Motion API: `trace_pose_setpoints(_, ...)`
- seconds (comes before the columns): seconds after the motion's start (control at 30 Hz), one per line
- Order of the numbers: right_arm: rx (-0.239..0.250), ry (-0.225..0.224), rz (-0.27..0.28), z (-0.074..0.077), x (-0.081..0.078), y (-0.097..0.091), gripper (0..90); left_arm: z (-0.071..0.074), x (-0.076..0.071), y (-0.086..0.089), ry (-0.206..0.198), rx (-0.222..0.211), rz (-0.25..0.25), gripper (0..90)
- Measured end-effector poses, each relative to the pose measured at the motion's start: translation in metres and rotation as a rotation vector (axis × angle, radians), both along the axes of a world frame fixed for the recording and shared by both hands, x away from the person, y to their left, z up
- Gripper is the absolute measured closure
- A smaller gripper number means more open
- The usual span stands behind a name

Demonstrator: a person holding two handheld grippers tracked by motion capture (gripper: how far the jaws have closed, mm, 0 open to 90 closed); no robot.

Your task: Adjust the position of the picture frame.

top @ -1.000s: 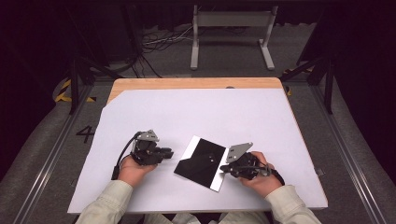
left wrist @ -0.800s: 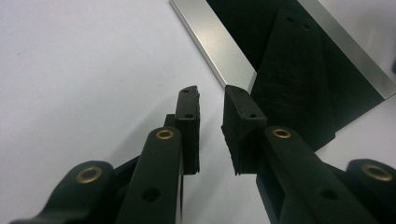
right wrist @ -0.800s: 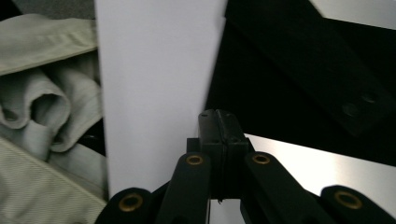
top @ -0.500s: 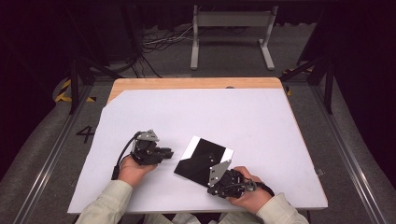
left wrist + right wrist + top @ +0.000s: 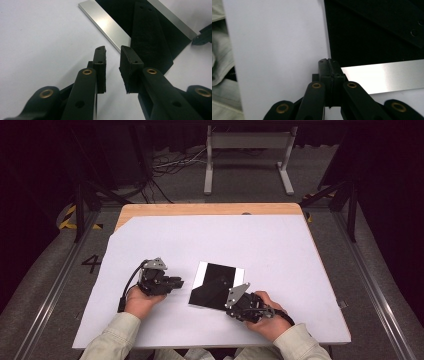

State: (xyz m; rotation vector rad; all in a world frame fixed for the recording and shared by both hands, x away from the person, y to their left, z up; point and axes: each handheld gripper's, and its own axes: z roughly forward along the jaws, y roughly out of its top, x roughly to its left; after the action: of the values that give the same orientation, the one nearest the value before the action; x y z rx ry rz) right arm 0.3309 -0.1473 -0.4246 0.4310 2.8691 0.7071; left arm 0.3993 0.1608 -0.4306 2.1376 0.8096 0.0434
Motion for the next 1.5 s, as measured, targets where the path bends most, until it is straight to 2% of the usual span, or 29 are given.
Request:
trace_pose_setpoints(0.2,0.005,-0.034,-0.057,-0.001,0.013,-0.002,90.0,0.004,0.002,0.006,-0.006,-0.024,0.027,74.7)
trace_pose_setpoints(0.3,0.024,-0.049,-0.087,-0.002,0.023,-0.005,90.0,0.005,0.005,0.009,-0.014,-0.037,0.055,74.4)
trace_pose_setpoints(0.37,0.025,-0.082,-0.116,-0.003,0.030,-0.007,90.0,0.006,0.007,0.011,-0.041,-0.038,0.068,75.4)
trace_pose_setpoints(0.47,0.029,-0.129,-0.156,-0.005,0.041,-0.007,90.0,0.007,0.010,0.012,-0.061,-0.035,0.089,77.2)
trace_pose_setpoints(0.53,0.049,-0.143,-0.189,-0.006,0.051,-0.007,90.0,0.008,0.013,0.014,-0.072,-0.021,0.100,78.8)
trace_pose_setpoints(0.6,0.059,-0.176,-0.221,-0.008,0.059,-0.005,90.0,0.008,0.015,0.015,-0.070,-0.019,0.116,78.8)
trace_pose_setpoints(0.63,0.061,-0.185,-0.234,-0.009,0.062,-0.004,90.0,0.007,0.018,0.018,-0.051,-0.031,0.140,78.8)
trace_pose_setpoints(0.7,0.063,-0.191,-0.249,-0.009,0.066,-0.003,90.0,0.007,0.021,0.021,-0.054,-0.031,0.153,79.3)
trace_pose_setpoints(0.77,0.086,-0.174,-0.265,-0.008,0.071,-0.004,90.0,0.008,0.026,0.024,-0.052,-0.041,0.175,81.5)
trace_pose_setpoints(0.87,0.115,-0.171,-0.282,-0.008,0.069,-0.011,90.0,0.009,0.036,0.026,-0.058,-0.036,0.173,89.4)
trace_pose_setpoints(0.9,0.129,-0.162,-0.288,-0.007,0.067,-0.015,90.0,0.009,0.038,0.024,-0.046,-0.041,0.166,89.9)
trace_pose_setpoints(0.97,0.157,-0.156,-0.302,-0.002,0.063,-0.022,90.0,0.010,0.043,0.019,-0.041,-0.018,0.142,90.0)
trace_pose_setpoints(1.13,0.191,-0.170,-0.315,0.010,0.051,-0.040,90.0,0.015,0.055,0.006,-0.054,0.017,0.117,90.0)
trace_pose_setpoints(1.3,0.186,-0.176,-0.329,0.015,0.042,-0.055,90.0,0.013,0.072,-0.003,-0.041,0.056,0.138,90.0)
trace_pose_setpoints(1.5,0.178,-0.166,-0.369,0.011,0.039,-0.074,90.0,0.012,0.094,-0.006,-0.029,0.065,0.169,90.0)
